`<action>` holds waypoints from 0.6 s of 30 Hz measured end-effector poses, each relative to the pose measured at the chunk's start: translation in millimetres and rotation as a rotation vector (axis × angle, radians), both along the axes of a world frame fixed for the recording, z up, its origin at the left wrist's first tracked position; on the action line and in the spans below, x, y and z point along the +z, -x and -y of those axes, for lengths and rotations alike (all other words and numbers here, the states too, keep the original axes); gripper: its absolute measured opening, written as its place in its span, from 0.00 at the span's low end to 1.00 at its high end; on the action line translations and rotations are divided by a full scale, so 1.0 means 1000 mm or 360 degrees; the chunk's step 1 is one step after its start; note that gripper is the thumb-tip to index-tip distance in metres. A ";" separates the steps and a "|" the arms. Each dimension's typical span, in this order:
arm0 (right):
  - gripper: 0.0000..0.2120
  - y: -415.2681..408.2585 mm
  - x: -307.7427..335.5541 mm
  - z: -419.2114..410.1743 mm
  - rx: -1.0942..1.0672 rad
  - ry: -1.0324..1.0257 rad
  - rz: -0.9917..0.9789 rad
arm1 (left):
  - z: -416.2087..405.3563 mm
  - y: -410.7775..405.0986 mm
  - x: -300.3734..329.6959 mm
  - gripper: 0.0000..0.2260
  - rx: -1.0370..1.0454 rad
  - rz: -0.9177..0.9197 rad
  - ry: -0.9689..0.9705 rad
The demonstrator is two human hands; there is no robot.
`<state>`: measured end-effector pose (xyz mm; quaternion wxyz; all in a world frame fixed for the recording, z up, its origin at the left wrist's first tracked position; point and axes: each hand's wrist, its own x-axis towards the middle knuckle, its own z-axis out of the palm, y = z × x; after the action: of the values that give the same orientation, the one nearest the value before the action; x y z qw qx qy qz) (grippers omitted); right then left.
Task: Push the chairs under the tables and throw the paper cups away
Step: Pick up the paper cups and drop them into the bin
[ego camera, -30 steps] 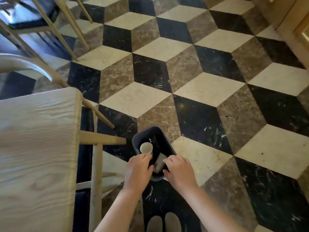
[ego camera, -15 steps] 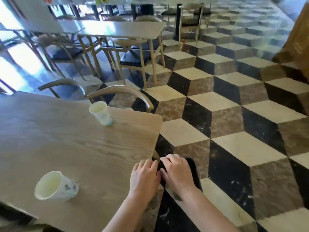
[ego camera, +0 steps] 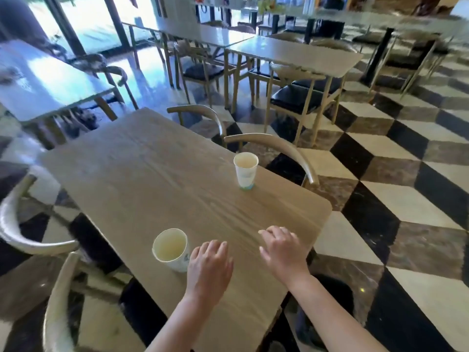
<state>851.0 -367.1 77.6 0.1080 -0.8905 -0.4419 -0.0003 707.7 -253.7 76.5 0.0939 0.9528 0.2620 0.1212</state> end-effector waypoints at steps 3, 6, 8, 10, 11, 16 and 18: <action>0.16 -0.024 -0.004 -0.028 0.0071 -0.0010 -0.0020 | -0.017 0.004 -0.004 0.13 0.0154 0.0029 0.0016; 0.16 -0.054 -0.005 -0.060 0.0109 -0.0055 -0.0013 | -0.035 0.005 -0.008 0.13 0.0386 0.0055 -0.0006; 0.16 -0.076 -0.003 -0.081 0.0125 -0.0076 -0.0031 | -0.045 0.006 -0.009 0.14 0.0529 0.0041 0.0016; 0.16 -0.098 -0.002 -0.101 0.0178 -0.0064 -0.0028 | -0.051 0.006 -0.009 0.16 0.0644 -0.0015 0.0016; 0.16 -0.109 -0.001 -0.110 0.0200 -0.0071 -0.0028 | -0.053 0.006 -0.010 0.16 0.0681 -0.0028 0.0015; 0.23 -0.153 -0.007 -0.149 0.0283 -0.0157 -0.0056 | -0.056 0.009 -0.010 0.19 0.0875 -0.0026 0.0031; 0.25 -0.165 -0.013 -0.162 0.0309 -0.0111 -0.0096 | -0.054 0.014 -0.011 0.21 0.0943 -0.0078 0.0051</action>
<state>1015.5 -205.4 64.4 0.1516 -0.8388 -0.5224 0.0217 693.6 -200.1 65.4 0.0631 0.8359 0.5327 0.1162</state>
